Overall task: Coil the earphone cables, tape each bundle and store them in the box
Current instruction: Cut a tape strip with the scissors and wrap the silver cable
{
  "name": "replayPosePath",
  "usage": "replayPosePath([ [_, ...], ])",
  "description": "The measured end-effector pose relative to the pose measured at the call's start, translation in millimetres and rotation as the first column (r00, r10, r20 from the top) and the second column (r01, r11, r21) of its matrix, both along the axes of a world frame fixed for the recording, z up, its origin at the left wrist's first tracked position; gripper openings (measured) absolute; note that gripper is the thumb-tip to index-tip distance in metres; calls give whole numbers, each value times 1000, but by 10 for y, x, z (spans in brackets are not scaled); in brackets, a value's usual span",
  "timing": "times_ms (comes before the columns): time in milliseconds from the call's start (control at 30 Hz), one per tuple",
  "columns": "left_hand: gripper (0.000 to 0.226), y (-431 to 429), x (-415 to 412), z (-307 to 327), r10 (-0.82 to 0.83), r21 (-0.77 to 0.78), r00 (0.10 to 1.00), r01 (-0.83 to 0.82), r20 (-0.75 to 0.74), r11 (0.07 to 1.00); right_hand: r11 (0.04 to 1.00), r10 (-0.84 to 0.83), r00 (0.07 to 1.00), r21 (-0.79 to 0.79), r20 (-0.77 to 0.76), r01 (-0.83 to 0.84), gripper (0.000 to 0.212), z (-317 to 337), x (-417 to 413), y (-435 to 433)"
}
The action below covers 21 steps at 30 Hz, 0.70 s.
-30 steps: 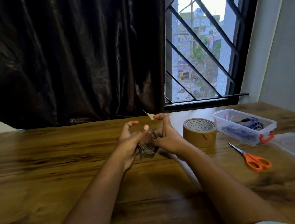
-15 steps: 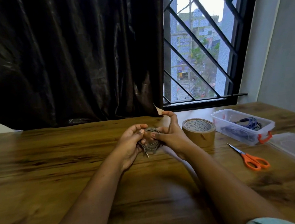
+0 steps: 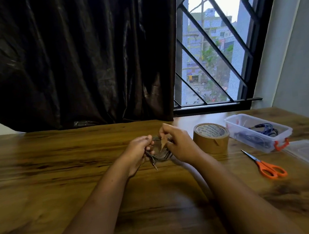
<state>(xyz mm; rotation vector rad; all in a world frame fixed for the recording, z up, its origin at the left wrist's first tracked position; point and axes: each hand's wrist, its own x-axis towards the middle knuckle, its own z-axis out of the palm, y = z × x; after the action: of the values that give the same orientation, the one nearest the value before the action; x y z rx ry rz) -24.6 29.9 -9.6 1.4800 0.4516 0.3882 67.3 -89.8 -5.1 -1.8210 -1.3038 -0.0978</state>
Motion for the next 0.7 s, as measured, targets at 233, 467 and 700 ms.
replayPosePath([
  [233, 26, -77, -10, 5, -99, 338, 995, 105, -34, 935, 981, -42, 975, -176, 220, 82, 21, 15, -72, -45],
  [467, 16, -21, 33, -81, -16, 507, 1000, 20, -11, 862, 973, -79, 978, -200, 191, 118, 34, -25, -30, 0],
  [700, 10, -72, 31, -128, 87, 624, 992, -123, 89, 772, 978, -65, 983, -185, 172, 97, 31, -57, 40, 2],
])
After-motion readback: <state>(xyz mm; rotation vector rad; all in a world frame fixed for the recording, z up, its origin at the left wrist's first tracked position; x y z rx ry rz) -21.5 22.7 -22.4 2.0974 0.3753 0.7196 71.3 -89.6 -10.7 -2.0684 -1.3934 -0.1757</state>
